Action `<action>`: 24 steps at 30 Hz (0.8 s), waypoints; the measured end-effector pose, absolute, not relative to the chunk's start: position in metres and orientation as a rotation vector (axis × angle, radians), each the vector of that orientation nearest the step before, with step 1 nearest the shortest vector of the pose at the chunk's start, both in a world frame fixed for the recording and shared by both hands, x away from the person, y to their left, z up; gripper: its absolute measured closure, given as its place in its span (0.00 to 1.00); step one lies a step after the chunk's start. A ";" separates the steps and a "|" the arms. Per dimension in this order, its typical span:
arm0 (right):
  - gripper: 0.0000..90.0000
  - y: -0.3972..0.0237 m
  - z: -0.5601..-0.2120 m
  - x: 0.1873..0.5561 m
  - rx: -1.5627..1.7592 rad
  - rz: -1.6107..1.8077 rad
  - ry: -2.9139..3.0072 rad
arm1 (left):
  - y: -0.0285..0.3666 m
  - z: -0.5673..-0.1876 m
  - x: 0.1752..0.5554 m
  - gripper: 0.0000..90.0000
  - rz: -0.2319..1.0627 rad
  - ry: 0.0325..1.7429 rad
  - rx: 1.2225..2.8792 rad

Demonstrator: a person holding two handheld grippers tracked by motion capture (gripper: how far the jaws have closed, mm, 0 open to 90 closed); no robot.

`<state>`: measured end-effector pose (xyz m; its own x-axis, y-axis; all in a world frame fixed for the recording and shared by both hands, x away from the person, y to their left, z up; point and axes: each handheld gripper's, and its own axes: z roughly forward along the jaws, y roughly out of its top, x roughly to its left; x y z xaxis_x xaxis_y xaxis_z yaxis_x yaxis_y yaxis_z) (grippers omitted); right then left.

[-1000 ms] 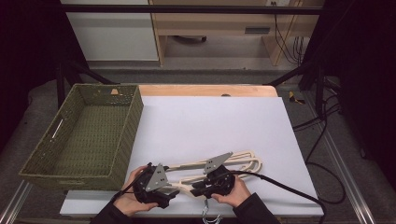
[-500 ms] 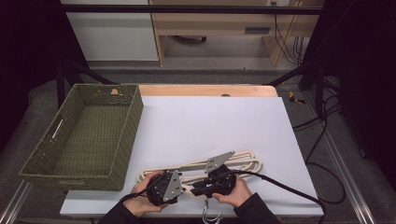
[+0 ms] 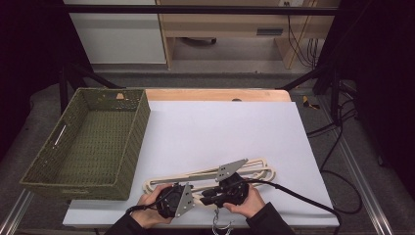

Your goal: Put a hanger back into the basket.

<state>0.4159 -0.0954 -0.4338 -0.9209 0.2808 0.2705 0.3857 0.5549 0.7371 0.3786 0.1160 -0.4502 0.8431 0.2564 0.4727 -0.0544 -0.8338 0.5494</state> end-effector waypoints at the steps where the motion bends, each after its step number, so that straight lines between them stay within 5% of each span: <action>1: 0.80 -0.096 -0.433 0.415 -0.573 -1.318 -2.667 | 0.116 -0.450 0.378 0.78 0.749 0.141 2.453; 8: 0.70 -0.106 -0.418 0.414 -0.600 -1.442 -2.698 | 0.120 -0.444 0.378 0.84 0.796 0.118 2.450; 17: 0.45 -0.168 -0.394 0.422 -0.976 -1.797 -2.625 | 0.121 -0.437 0.383 0.88 0.818 0.130 2.451; 24: 0.36 -0.204 -0.397 0.420 -1.142 -1.860 -2.593 | 0.122 -0.427 0.392 0.91 0.810 0.126 2.464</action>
